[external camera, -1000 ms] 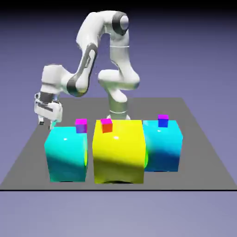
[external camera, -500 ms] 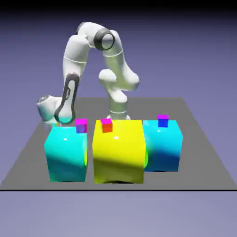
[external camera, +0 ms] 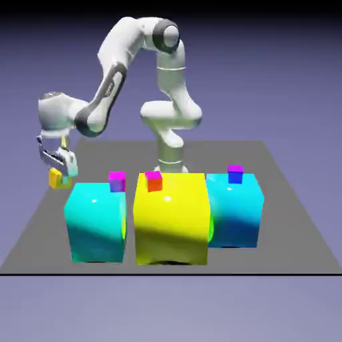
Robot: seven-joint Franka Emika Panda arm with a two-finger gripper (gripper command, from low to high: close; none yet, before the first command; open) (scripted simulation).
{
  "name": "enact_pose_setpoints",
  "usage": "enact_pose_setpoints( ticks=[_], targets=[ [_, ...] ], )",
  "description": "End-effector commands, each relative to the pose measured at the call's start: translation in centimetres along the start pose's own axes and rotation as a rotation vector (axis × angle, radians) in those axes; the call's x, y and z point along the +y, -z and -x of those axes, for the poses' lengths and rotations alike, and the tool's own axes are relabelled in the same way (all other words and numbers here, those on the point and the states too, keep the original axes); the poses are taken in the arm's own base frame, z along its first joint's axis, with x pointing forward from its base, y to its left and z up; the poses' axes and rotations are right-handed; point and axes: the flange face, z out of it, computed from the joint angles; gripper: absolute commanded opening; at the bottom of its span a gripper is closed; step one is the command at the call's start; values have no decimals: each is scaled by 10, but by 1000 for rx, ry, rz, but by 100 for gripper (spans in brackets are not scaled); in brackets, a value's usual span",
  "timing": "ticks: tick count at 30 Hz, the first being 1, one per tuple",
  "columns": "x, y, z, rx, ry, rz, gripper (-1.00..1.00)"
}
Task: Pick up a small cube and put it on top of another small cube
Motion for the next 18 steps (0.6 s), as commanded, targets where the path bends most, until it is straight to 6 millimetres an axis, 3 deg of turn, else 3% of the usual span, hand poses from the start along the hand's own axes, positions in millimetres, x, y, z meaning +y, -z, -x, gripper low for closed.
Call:
enact_pose_setpoints(
  ticks=[1, 4, 7, 10, 13, 14, 18],
  targets=[
    [-19, 16, 11, 4, 112, 2, -100],
    [-72, 58, 56, 5, 424, 18, -100],
    [-111, 69, 118, -59, 632, 73, -100],
    [-136, 82, 184, -111, 836, 143, -100],
    [-149, 98, 249, -145, 1037, 226, -100],
    [-149, 98, 258, -133, 1085, 235, -100],
    [-136, 39, 259, -134, 1086, 235, -100]
  ],
)
